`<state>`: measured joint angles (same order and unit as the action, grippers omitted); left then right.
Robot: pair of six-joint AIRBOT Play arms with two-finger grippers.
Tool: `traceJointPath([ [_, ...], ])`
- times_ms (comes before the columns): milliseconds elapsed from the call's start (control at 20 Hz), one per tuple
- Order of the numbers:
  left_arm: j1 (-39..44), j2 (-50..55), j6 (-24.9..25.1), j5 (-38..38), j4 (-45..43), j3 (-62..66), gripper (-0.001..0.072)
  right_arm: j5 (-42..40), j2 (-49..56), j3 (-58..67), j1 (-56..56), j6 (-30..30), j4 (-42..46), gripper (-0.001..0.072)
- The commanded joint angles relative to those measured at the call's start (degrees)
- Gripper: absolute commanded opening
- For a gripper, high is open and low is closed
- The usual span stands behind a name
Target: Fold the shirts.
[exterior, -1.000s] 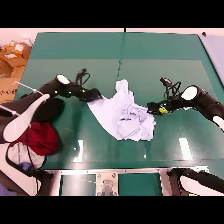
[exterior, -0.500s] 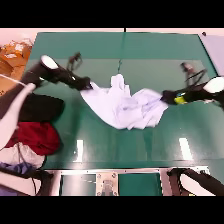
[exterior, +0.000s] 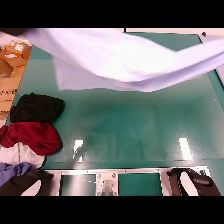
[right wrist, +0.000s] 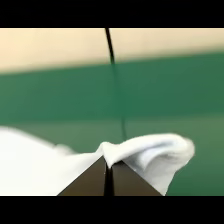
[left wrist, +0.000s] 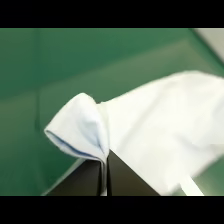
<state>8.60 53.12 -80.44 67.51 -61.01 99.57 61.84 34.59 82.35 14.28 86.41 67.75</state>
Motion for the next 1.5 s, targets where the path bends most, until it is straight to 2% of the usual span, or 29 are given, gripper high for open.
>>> traceJointPath([
  [0, 0.0, -9.5, -2.8, 0.0, -1.2, 6.6, 0.0027, -2.8, -6.4, 9.1, 0.6, 1.9, 3.6, 0.0015],
  [150, 0.0, -12.2, -3.4, 2.3, -1.5, 7.2, 0.0028, -2.0, -8.2, 10.1, 0.6, 1.9, 5.4, 0.0016],
  [300, 0.0, -11.0, -3.8, 7.1, -2.8, 4.8, 0.0028, -1.2, -6.9, 5.7, 0.5, 1.9, 5.4, 0.0016],
  [500, 0.0, -4.8, -3.5, 3.9, -3.0, -6.3, 0.0028, -2.6, 0.3, -8.2, 0.5, 0.9, 4.6, 0.0016],
  [750, 0.0, 11.1, -2.8, -12.1, -1.7, -23.9, 0.0027, -15.5, 19.3, -20.8, 0.4, -7.1, -7.9, 0.0016],
  [850, 0.5, 21.5, 2.4, -21.2, 3.3, -27.4, 0.0028, -19.1, 29.5, -21.0, 0.3, -11.4, -13.7, 0.0017],
  [950, 0.5, 31.8, 9.7, -29.4, 14.1, -27.4, 0.0028, -22.3, 39.3, -19.0, -0.2, -15.1, -17.1, 0.0017],
  [1000, 0.5, 35.8, 12.9, -32.7, 19.8, -27.3, 0.0028, -22.3, 43.5, -17.1, -0.3, -15.1, -17.3, 0.0018],
  [1050, 0.5, 39.3, 15.7, -34.4, 24.3, -26.9, 0.0028, -22.1, 47.1, -15.0, -0.3, -15.1, -17.2, 0.0083],
  [1100, 0.4, 41.6, 16.5, -34.2, 25.3, -26.0, 0.0032, -21.6, 49.4, -13.3, -0.2, -15.1, -16.8, 0.0250],
  [1150, 0.0, 42.6, 16.5, -33.2, 25.1, -25.1, 0.0326, -20.9, 50.5, -11.6, 0.5, -15.1, -15.6, 0.0358],
  [1200, -0.9, 42.6, 16.5, -31.5, 25.0, -24.3, 0.0715, -18.9, 50.3, -10.1, 2.0, -15.1, -14.1, 0.0368],
  [1250, -2.5, 42.6, 16.3, -26.9, 24.9, -22.4, 0.0644, -15.3, 49.7, -8.7, 4.1, -14.0, -12.0, 0.0368],
  [1300, -4.5, 42.6, 16.3, -21.4, 24.7, -20.5, 0.0625, -10.9, 48.4, -8.0, 6.9, -12.1, -9.7, 0.0366],
  [1350, -6.8, 42.6, 16.3, -15.1, 24.5, -18.6, 0.0627, -6.6, 46.8, -8.4, 10.0, -11.3, -8.0, 0.0353],
  [1450, -11.1, 42.6, 16.3, -5.1, 23.9, -15.5, 0.0626, 1.3, 43.0, -12.1, 16.9, -11.2, -7.0, 0.0258],
])
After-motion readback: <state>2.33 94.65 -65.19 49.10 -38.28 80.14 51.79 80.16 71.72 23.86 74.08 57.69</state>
